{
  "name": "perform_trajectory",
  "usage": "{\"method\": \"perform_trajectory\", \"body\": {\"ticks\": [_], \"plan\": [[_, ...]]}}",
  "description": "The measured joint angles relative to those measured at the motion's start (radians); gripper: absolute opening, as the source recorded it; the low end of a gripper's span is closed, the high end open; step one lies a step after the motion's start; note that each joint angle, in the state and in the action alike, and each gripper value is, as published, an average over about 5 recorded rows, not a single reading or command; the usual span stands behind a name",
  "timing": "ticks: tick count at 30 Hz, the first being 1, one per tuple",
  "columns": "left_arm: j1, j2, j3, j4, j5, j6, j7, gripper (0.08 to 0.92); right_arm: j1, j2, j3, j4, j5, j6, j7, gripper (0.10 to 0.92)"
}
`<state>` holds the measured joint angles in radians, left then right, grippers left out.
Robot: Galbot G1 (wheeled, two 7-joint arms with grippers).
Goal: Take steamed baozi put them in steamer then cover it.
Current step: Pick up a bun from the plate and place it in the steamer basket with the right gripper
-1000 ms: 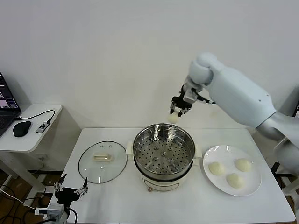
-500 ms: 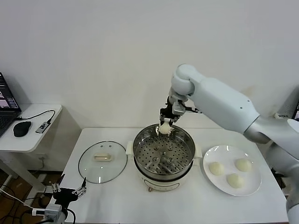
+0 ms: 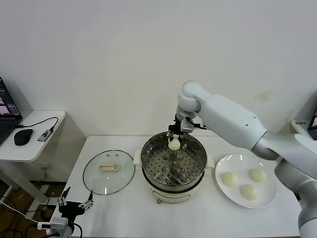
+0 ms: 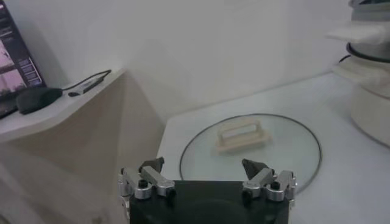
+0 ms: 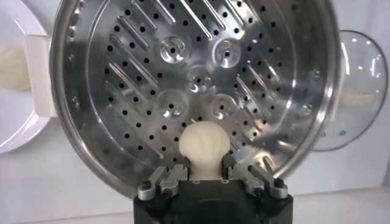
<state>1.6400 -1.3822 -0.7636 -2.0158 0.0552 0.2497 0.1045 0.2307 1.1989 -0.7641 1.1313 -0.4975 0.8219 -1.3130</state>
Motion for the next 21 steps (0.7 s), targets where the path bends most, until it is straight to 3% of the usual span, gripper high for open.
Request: {"method": "perform_trajectory", "body": {"ticks": [13, 21], "plan": [[-0.002, -0.001, 0.002, 0.014, 0.002, -0.001, -0.002, 0.823, -0.033, 0.031, 0.010, -0.051, -0.046, 0.002, 0.047, 0.378], [-0.005, -0.003, 0.006, 0.022, 0.003, -0.001, -0.002, 0.823, -0.033, 0.038, -0.003, -0.065, -0.052, 0.000, 0.080, 0.587]]}}
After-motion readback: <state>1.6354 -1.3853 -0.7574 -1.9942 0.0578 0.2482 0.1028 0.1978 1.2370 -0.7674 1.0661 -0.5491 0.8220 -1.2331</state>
